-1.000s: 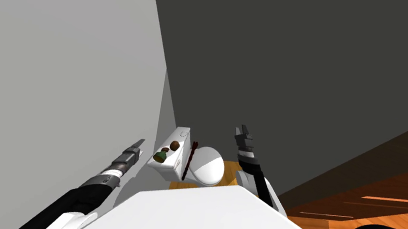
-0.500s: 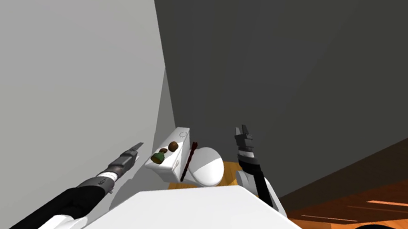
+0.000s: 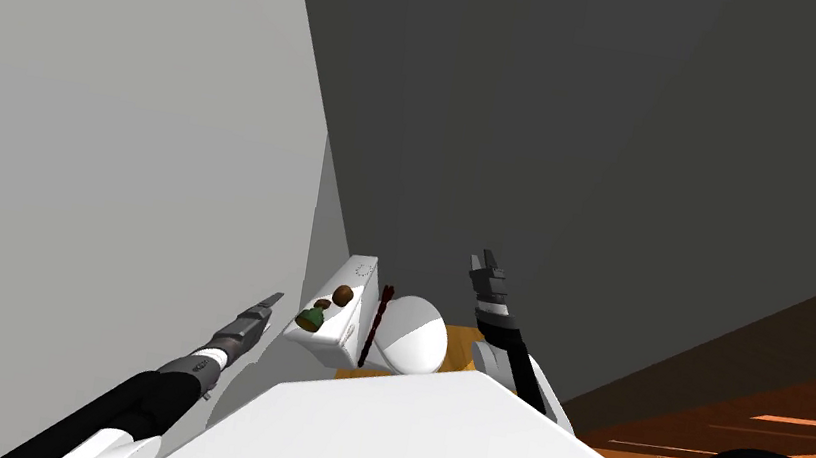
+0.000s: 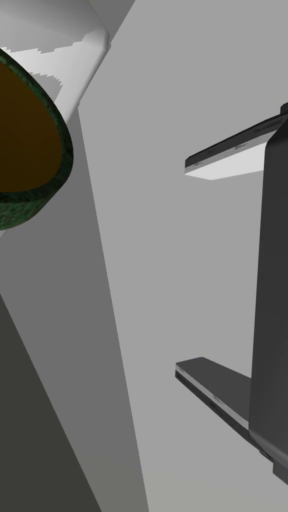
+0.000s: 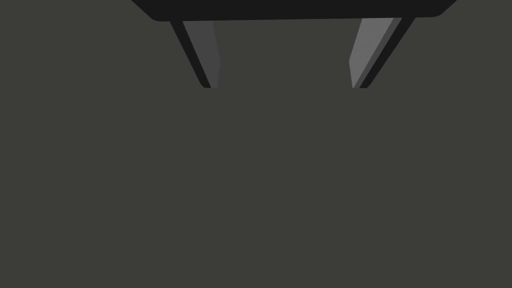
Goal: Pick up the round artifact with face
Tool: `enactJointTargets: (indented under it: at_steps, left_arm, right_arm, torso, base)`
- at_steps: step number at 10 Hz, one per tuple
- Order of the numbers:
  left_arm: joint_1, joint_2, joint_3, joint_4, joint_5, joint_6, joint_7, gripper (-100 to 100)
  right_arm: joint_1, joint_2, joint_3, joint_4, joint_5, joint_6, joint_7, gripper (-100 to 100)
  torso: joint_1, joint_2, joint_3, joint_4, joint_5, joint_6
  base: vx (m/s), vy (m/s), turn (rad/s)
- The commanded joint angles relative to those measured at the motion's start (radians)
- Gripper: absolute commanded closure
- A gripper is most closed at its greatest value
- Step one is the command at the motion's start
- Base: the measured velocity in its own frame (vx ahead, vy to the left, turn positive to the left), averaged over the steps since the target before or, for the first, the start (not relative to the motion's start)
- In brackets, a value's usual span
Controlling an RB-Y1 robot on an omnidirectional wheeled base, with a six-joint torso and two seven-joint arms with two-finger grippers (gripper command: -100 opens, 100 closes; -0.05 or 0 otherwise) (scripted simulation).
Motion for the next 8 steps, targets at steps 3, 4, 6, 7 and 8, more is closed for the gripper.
enactJointTargets:
  at_steps: [3,4,6,7,8]
  left_arm:
    - [0.001,0.043,0.029,0.002,0.032,0.108,-0.006,-100]
    - [0.001,0.043,0.029,0.002,0.032,0.129,-0.006,-100]
    - [0.0,0.063,0.041,0.0,0.046,0.182,-0.007,-100]
    - [-0.001,0.083,0.052,-0.003,0.06,0.217,-0.008,-100]
    - [-0.001,0.083,0.052,-0.003,0.06,0.235,-0.008,-100]
  right_arm:
    - [0.0,0.0,0.0,0.0,0.0,0.0,0.0,0]
    - [0.0,0.0,0.0,0.0,0.0,0.0,0.0,0]
    - [0.0,0.0,0.0,0.0,0.0,0.0,0.0,0]
    - [0.0,0.0,0.0,0.0,0.0,0.0,0.0,0]
    - [0.0,0.0,0.0,0.0,0.0,0.0,0.0,0]
  torso:
    - [0.001,0.002,0.001,0.0,0.0,0.0]
    - [0.001,0.002,0.001,0.001,0.0,0.0]
    - [0.002,0.002,0.001,0.001,0.0,0.0]
    - [0.001,0.003,0.002,0.001,0.0,0.0]
    - [0.001,0.003,0.002,0.001,0.0,0.0]
  base:
    - [0.001,-0.014,0.028]
    - [0.0,0.0,0.0]
    - [-0.005,-0.012,0.035]
    - [-0.007,-0.018,0.051]
    - [-0.006,-0.016,0.045]
